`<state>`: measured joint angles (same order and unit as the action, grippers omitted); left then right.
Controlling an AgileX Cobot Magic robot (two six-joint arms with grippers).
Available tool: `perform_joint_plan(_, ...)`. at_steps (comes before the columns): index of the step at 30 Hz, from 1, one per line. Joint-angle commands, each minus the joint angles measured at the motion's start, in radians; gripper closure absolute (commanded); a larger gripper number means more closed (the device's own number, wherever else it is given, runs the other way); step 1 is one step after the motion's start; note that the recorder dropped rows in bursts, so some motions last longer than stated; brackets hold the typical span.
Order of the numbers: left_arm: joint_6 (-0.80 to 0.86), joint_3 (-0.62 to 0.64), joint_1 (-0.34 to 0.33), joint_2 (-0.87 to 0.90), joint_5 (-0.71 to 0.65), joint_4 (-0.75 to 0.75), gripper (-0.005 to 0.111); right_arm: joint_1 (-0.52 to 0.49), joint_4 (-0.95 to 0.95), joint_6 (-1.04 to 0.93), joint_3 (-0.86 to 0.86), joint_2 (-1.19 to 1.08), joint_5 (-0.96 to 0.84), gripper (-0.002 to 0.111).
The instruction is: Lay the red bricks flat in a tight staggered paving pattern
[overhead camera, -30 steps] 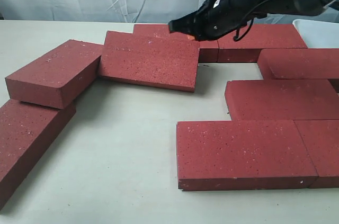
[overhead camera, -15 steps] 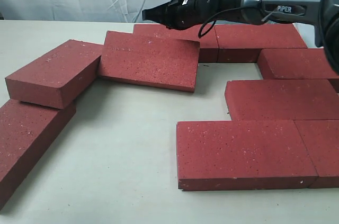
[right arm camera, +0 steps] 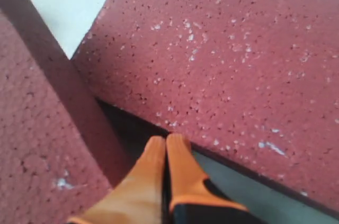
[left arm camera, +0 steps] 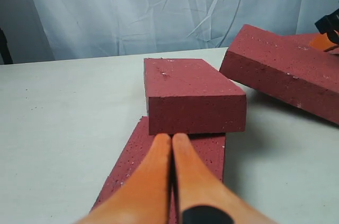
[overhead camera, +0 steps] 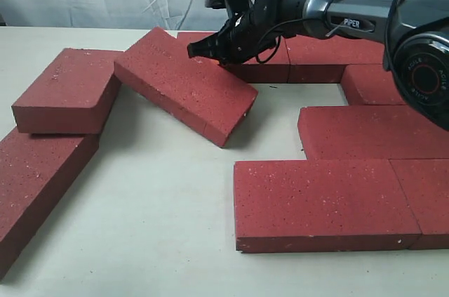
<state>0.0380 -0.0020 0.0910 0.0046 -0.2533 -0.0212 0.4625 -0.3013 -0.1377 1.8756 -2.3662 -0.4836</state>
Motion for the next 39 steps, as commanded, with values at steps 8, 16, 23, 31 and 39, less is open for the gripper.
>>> perform_joint_plan(8,-0.004,0.002,-0.003,-0.005,0.015,0.001,0.107,-0.001,0.012,-0.023,0.005,0.099,0.040,0.109)
perform_joint_plan(16,-0.004,0.002,-0.003,-0.005,0.015,0.001,0.107,0.007,-0.108,-0.040,0.005,0.007,0.190,0.109)
perform_joint_plan(23,-0.004,0.002,-0.003,-0.005,0.015,0.001,0.107,0.059,-0.173,-0.142,0.005,-0.022,0.174,0.109)
perform_joint_plan(31,-0.004,0.002,-0.003,-0.005,0.015,0.001,0.107,0.087,-0.175,-0.208,0.005,-0.022,0.094,0.109)
perform_joint_plan(39,-0.004,0.002,-0.003,-0.005,0.015,0.001,0.107,0.050,-0.175,-0.199,0.005,0.061,0.043,0.109)
